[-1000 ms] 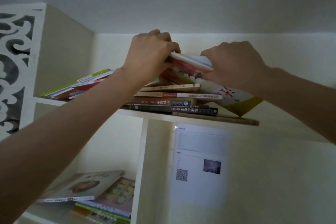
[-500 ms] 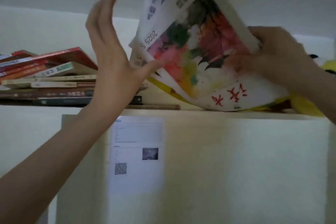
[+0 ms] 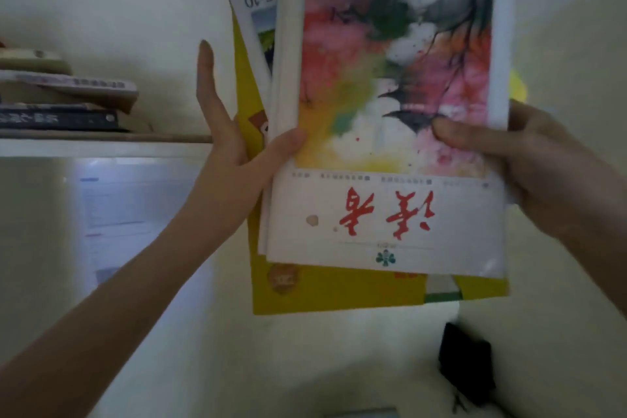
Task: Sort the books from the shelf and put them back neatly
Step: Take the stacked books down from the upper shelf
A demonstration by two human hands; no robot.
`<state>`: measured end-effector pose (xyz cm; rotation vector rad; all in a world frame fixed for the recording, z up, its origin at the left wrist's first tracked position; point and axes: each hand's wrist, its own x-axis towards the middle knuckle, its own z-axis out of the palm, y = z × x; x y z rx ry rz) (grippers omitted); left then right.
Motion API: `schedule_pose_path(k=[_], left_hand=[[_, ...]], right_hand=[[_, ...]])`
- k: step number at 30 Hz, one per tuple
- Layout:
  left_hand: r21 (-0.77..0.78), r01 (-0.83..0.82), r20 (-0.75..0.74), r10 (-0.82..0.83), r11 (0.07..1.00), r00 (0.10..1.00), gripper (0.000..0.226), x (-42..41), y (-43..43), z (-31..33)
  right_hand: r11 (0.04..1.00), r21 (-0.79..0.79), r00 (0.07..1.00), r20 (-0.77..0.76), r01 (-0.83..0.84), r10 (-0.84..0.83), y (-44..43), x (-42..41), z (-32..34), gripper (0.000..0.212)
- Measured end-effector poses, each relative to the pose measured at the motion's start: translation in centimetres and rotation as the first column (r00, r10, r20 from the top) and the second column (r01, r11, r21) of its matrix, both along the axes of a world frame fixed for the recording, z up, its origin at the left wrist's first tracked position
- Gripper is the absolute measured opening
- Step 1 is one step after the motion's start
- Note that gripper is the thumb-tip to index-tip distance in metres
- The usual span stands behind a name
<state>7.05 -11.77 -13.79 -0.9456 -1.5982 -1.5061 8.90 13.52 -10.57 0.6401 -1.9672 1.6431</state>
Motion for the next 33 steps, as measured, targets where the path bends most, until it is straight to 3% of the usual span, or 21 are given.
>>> schedule_pose_path(k=[2,4,9,16,20,25,27,29,31,33], left_hand=[[-0.074,0.047,0.008,-0.047,0.996,0.999,0.096,0.3,1.1,-2.1],[-0.113,0.065,0.092,-0.055,0.992,0.994,0.081,0.5,2.0,-4.7],[-0.282,0.006,0.365,0.102,0.959,0.925,0.038,-0.2,3.0,-13.6],[-0.352,0.116,0.689,0.173,0.929,0.704,0.041,-3.0,3.1,-26.8],[-0.432,0.141,0.775,0.287,0.891,0.563,0.039,-5.6,4.0,-34.7],[-0.507,0.269,0.831,0.382,0.819,0.404,0.037,-7.1,6.3,-43.3],[-0.52,0.25,0.825,0.405,0.817,0.393,0.034,-7.3,6.7,-45.2],[-0.596,0.245,0.777,0.472,0.765,0.417,0.035,-7.8,6.8,-46.1],[-0.635,0.265,0.756,0.515,0.725,0.404,0.036,-7.8,6.9,-46.0],[-0.477,0.138,0.853,0.42,0.868,0.31,0.039,-8.0,7.0,-45.9]], right_hand=[[0.998,-0.024,0.997,0.063,0.052,-0.051,0.9,-0.3,-3.6,0.044],[0.997,-0.038,0.989,0.133,0.073,-0.068,1.6,0.0,-7.3,0.042],[0.993,-0.08,0.948,0.313,0.084,-0.055,2.8,0.4,-16.2,0.043],[0.983,-0.03,0.755,0.645,0.184,-0.121,2.7,-2.4,-29.7,0.048],[0.98,-0.002,0.641,0.757,0.201,-0.129,2.2,-5.0,-36.2,0.028],[0.963,0.24,0.453,0.85,0.12,-0.268,2.9,-7.7,-44.3,0.039],[0.894,0.438,0.421,0.796,0.094,-0.434,3.1,-8.5,-45.9,0.043],[0.659,0.752,0.496,0.561,0.031,-0.663,3.2,-9.1,-46.8,0.067],[0.561,0.825,0.587,0.419,0.073,-0.693,3.1,-9.1,-47.0,0.087],[0.566,0.813,0.672,0.346,0.133,-0.655,3.0,-9.1,-47.1,0.095]])
